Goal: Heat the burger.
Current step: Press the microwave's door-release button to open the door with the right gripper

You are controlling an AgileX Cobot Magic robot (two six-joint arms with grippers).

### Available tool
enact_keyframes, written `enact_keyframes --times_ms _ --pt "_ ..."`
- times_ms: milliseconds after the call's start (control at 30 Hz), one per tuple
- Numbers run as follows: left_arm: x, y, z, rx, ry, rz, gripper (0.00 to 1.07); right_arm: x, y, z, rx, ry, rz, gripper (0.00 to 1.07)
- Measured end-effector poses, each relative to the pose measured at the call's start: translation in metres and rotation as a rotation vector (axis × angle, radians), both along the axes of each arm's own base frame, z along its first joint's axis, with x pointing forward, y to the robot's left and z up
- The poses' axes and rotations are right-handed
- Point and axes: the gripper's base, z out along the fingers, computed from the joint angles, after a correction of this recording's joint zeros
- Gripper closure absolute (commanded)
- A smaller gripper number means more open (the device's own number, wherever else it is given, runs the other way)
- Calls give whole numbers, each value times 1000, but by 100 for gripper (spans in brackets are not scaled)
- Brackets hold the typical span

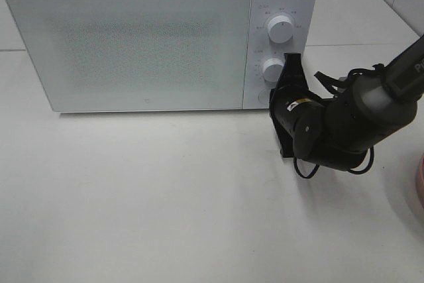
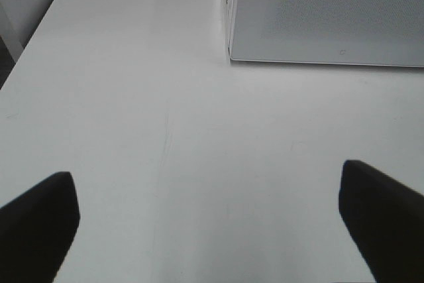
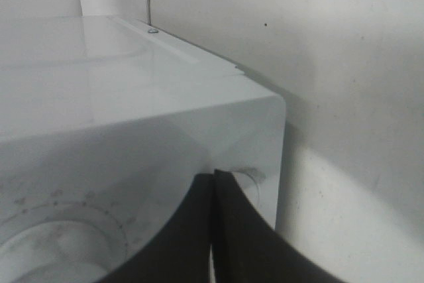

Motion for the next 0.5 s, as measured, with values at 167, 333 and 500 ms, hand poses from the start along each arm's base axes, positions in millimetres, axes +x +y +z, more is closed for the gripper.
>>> enact_keyframes --times_ms 167,333,500 --pt "0 0 0 0 0 0 7 2 1 -7 -3 20 3 107" --pt "0 0 0 0 0 0 7 4 3 -9 -2 26 5 107" --pt "0 0 0 0 0 0 7 5 4 -8 0 29 8 107"
